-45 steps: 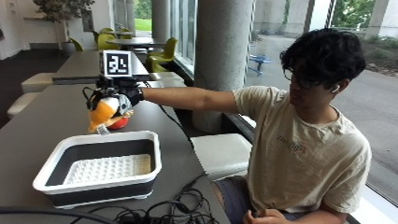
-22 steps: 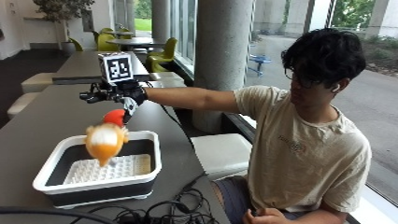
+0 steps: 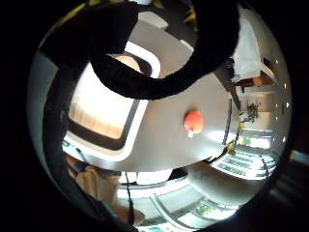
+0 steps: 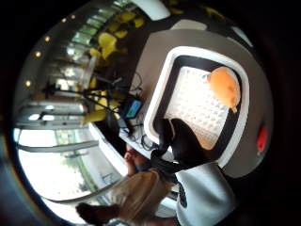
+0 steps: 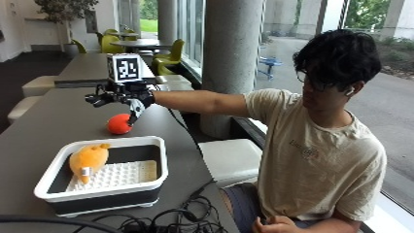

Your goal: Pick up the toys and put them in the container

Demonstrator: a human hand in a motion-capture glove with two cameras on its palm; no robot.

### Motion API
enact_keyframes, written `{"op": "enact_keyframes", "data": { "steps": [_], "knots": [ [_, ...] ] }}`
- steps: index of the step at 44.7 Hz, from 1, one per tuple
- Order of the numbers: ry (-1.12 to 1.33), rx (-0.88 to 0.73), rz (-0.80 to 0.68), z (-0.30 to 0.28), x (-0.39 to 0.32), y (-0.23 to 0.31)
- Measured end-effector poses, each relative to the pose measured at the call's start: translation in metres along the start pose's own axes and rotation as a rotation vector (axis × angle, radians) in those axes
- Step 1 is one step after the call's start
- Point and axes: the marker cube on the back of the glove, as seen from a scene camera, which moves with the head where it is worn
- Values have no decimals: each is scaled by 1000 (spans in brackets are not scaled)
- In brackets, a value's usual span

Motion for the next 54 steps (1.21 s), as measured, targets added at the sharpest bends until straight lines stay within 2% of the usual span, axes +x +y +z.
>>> {"op": "enact_keyframes", "data": {
  "steps": [10, 27, 31, 37, 43, 54],
  "knots": [
    [-7, -7, -31, 6, -8, -3],
    [-9, -17, 35, 16, 11, 5],
    [-36, 4, 2, 18, 18, 5],
    [-17, 25, 73, 24, 47, 18],
    [114, -50, 157, 36, 93, 41],
    [130, -37, 289, 67, 171, 87]
  ]
}}
